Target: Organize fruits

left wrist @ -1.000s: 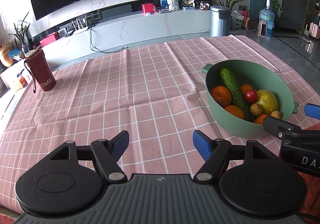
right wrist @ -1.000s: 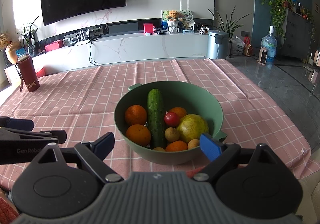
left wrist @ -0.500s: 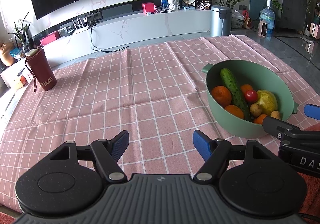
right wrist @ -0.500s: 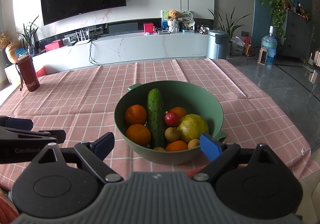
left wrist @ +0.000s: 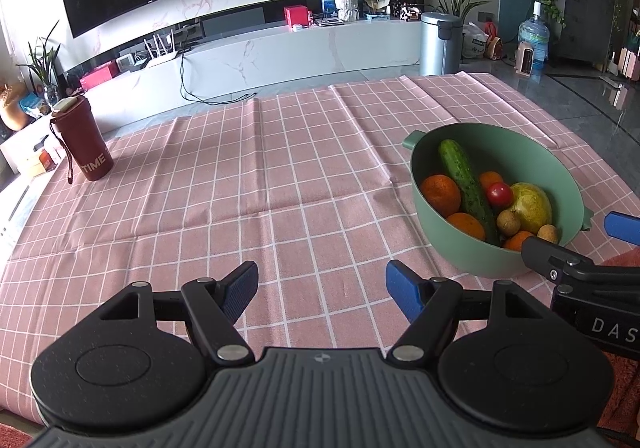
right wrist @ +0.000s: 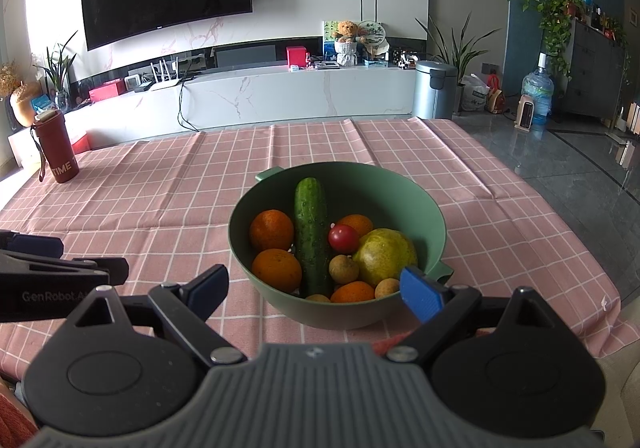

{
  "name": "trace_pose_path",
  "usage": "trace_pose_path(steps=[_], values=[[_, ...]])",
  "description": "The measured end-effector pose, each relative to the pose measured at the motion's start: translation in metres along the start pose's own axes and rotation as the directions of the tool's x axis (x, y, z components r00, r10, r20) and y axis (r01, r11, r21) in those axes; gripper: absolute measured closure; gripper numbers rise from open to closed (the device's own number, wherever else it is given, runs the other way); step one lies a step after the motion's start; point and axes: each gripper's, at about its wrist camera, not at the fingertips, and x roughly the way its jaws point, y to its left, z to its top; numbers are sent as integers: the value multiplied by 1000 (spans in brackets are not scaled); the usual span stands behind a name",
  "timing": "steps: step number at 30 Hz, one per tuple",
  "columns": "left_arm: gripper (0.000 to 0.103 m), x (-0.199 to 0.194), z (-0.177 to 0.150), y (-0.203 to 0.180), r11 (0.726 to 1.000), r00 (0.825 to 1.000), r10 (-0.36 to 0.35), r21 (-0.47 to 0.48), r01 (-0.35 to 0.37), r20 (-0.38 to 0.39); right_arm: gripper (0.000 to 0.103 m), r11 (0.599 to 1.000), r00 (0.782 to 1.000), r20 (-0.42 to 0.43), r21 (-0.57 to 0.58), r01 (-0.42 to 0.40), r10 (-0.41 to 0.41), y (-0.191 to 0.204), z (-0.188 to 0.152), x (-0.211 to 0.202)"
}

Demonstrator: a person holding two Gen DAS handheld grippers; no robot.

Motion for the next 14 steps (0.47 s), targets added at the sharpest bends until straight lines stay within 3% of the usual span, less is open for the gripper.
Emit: trace_pose_path(steps=[14], values=[[19,-2,0,0,1000,1000,-10,-4,10,1,14,1000,1000,0,-1,0,0,0,0,0]])
